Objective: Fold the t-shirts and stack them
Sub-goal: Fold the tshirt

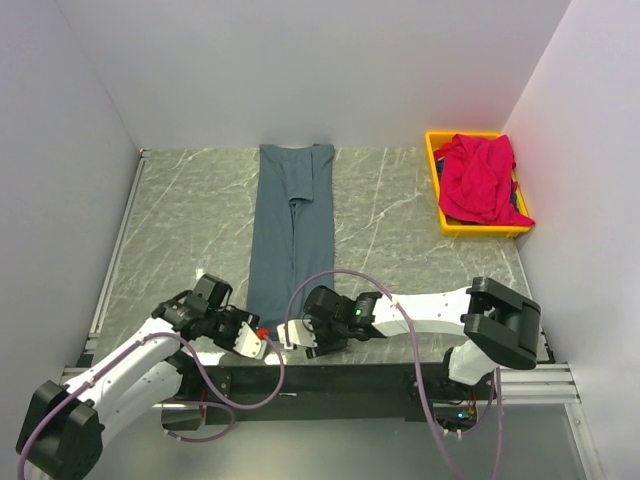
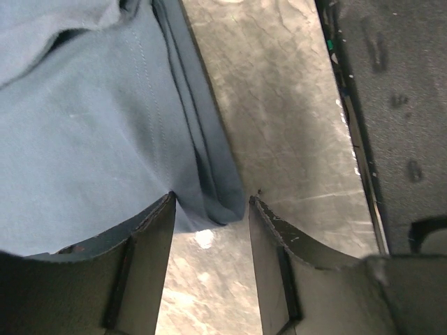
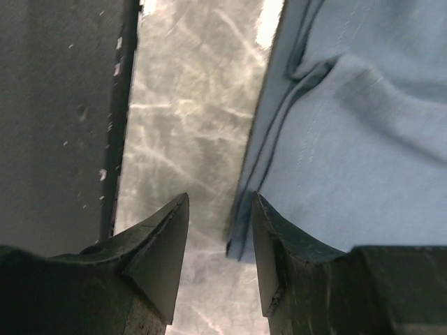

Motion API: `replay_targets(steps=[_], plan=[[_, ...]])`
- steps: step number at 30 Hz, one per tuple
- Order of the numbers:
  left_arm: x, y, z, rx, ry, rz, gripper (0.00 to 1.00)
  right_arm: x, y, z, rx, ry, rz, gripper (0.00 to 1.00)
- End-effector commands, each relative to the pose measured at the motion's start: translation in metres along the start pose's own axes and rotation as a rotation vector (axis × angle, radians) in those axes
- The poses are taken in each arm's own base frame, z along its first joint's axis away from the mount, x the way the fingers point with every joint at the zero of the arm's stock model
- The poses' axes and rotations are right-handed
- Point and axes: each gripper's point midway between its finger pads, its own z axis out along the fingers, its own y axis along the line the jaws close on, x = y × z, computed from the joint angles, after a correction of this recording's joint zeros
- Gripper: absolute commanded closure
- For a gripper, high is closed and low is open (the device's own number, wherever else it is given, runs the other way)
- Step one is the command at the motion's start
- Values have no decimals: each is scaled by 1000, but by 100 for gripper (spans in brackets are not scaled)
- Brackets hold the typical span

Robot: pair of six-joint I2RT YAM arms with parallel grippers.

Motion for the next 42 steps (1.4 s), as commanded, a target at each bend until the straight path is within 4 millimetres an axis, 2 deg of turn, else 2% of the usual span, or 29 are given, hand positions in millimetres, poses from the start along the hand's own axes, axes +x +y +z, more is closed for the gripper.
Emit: replay_targets(steps=[1, 6, 8, 11, 17, 22, 33, 36, 37, 39, 41, 42], plan=[[0, 8, 1, -16, 12, 13, 48, 7, -6, 4, 20, 53, -29, 52], [-2, 6, 1, -10, -1, 39, 49, -5, -8, -13, 46, -3, -31, 52], [-3, 5, 1, -11, -6, 42, 48, -19, -10, -25, 55, -49, -25, 51], [-3, 5, 1, -9, -6, 46, 49, -26, -9, -33, 57, -73, -11, 50], [-2, 6, 0, 1, 5, 54, 49, -7, -9, -16, 39, -12, 11, 46], [-2, 6, -2, 14, 10, 57, 49, 5, -17, -6, 48, 42, 19, 45], [0, 4, 0, 31, 14, 96, 51, 22, -19, 2, 4, 95, 70, 47], [1, 6, 1, 40, 21, 91, 52, 28, -16, 5, -24, 126, 70, 54], [2, 6, 1, 44, 26, 94, 53, 30, -16, 7, -34, 139, 74, 62], [5, 5, 2, 63, 36, 95, 54, 32, -14, 8, -48, 155, 73, 67], [5, 7, 2, 67, 39, 95, 57, 33, -12, 10, -58, 161, 71, 77], [6, 7, 2, 66, 45, 94, 62, 32, -12, 9, -59, 160, 73, 81]])
